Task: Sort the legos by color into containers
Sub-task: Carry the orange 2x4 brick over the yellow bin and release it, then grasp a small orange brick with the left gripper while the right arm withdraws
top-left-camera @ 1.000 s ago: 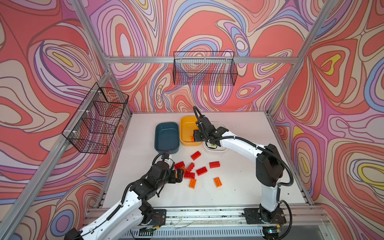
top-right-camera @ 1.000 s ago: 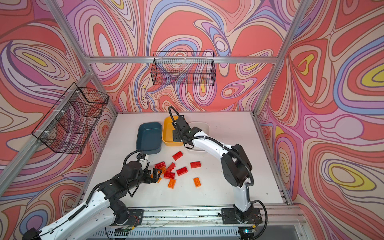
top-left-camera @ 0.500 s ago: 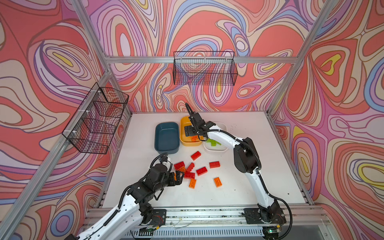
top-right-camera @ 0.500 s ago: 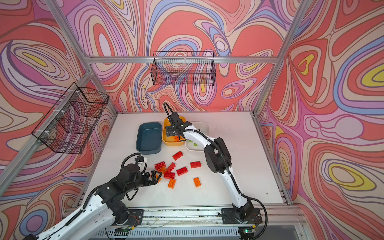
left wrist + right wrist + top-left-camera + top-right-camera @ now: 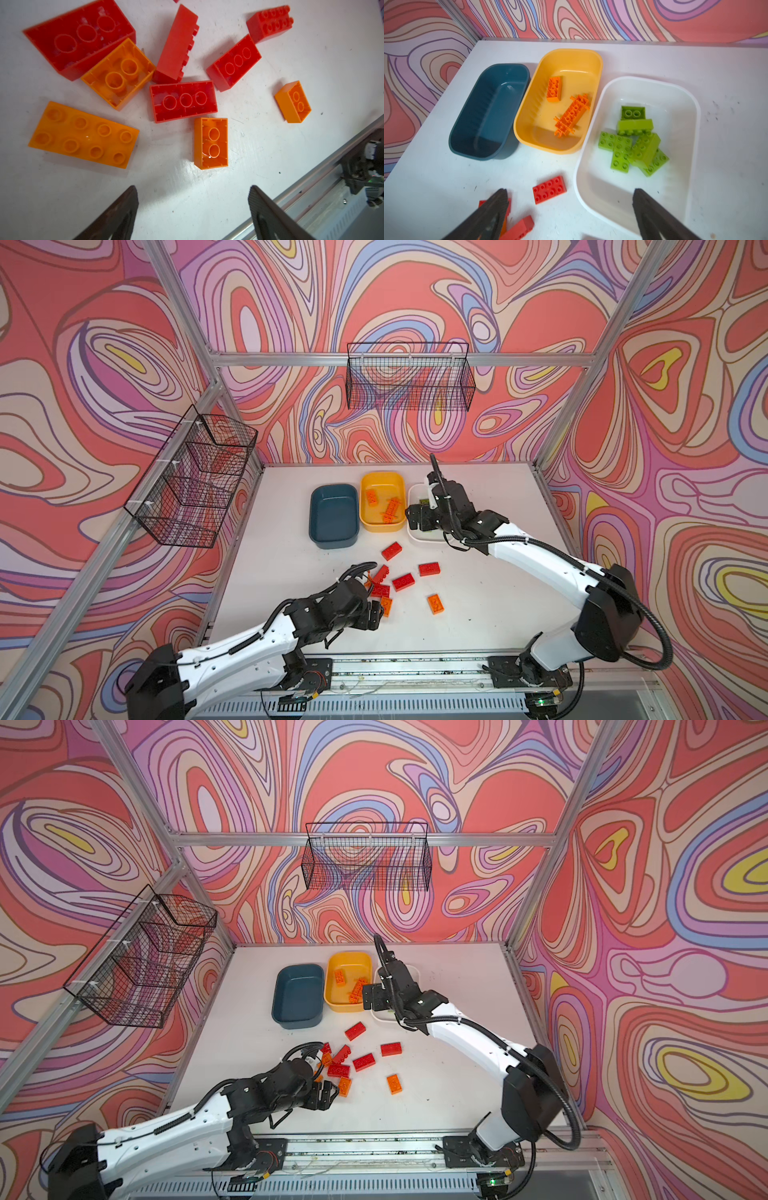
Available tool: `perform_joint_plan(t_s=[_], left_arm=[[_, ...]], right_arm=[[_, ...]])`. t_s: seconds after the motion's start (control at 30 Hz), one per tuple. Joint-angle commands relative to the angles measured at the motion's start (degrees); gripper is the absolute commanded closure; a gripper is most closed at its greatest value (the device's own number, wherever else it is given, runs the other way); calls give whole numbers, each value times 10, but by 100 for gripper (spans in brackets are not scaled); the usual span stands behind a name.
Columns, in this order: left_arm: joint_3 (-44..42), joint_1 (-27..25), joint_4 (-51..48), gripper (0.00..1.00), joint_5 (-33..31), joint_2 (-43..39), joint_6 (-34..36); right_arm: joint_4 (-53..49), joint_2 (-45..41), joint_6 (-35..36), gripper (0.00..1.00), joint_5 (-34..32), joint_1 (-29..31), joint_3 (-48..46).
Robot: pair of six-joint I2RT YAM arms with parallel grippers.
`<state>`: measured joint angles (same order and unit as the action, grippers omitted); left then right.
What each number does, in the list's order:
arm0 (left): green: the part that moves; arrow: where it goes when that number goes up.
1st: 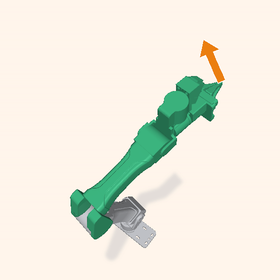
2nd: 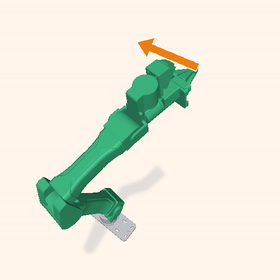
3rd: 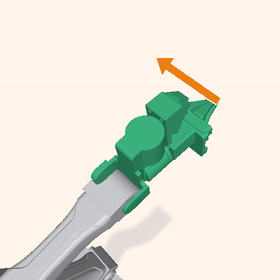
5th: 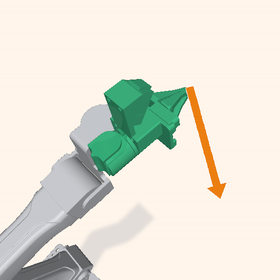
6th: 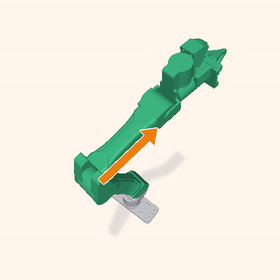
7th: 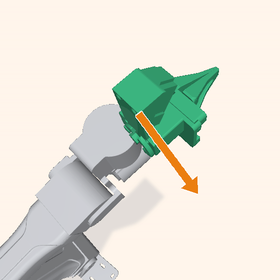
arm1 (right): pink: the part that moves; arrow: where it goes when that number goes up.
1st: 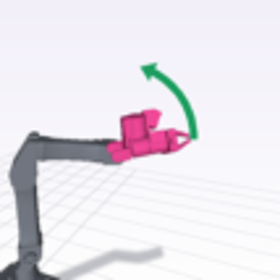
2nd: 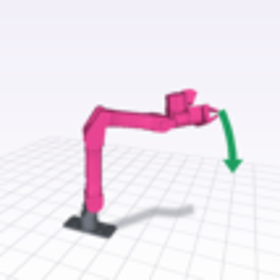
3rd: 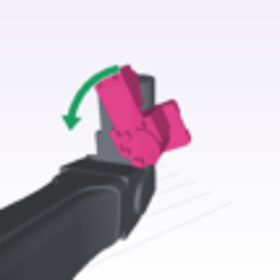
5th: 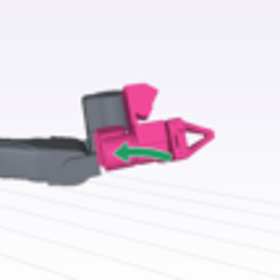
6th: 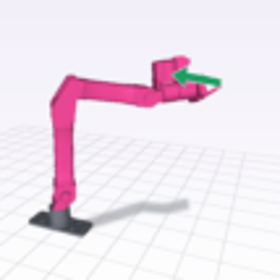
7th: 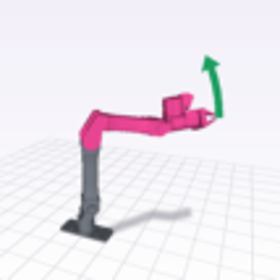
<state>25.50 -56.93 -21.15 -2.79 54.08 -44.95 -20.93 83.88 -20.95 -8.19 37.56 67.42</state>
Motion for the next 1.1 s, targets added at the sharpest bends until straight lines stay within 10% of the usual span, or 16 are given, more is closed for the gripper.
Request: perform_joint_plan(t_s=[0.0, 0.43, 1.07], left_arm=[[34, -34, 12, 16, -59, 60, -21], [156, -44, 27, 35, -82, 279, 32], [156, -44, 5, 54, -71, 327, -9]], right_arm=[[-4, -55, -17, 2, -30, -2, -55], [-53, -198, -26, 2, -60, -1, -136], [-69, -243, -21, 2, -82, -1, -156]])
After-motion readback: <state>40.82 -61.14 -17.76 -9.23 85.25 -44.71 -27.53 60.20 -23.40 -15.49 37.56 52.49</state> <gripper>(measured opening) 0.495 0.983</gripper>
